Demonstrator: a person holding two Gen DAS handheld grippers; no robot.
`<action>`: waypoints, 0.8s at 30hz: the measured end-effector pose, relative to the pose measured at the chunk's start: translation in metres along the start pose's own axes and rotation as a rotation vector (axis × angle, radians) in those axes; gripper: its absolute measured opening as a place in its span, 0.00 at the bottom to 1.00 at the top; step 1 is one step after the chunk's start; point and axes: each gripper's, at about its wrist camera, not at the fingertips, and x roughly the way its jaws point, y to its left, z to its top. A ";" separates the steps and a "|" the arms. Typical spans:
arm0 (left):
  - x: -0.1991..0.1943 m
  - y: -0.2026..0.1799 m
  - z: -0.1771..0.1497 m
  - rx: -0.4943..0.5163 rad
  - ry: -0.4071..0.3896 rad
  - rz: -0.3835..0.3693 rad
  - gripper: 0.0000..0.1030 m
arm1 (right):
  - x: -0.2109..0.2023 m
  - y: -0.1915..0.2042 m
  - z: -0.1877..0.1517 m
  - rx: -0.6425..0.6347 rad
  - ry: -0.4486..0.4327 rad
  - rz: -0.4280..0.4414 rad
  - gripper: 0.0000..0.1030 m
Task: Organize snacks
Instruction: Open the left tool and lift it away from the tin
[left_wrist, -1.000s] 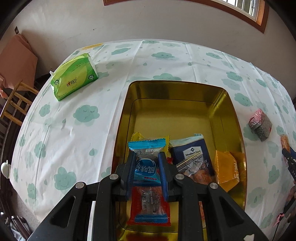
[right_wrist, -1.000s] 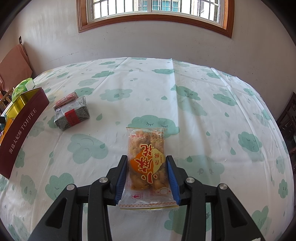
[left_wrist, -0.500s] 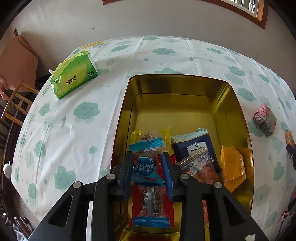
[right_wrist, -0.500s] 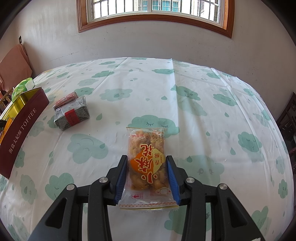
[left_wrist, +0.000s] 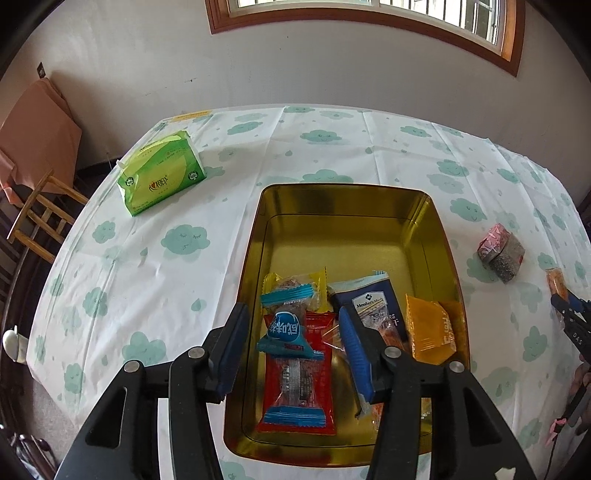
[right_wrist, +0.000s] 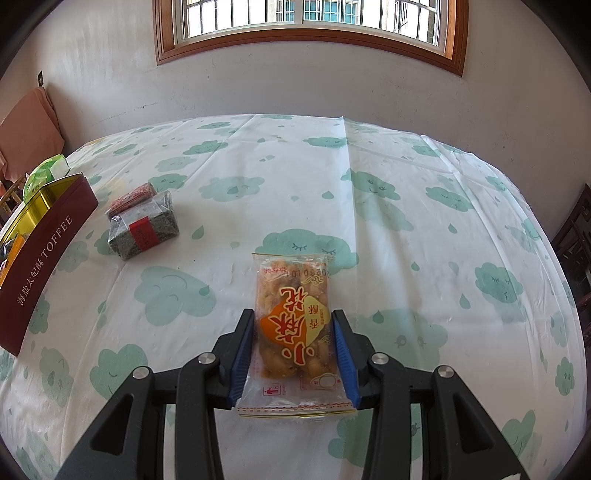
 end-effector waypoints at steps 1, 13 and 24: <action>-0.003 -0.001 -0.001 0.001 -0.007 -0.002 0.47 | 0.000 0.000 0.000 0.000 0.000 0.000 0.41; -0.031 -0.009 -0.025 -0.023 -0.047 -0.006 0.56 | 0.000 0.000 0.000 0.000 0.000 0.000 0.41; -0.039 -0.007 -0.049 -0.066 -0.056 0.017 0.61 | 0.002 0.001 0.004 0.022 0.044 -0.031 0.41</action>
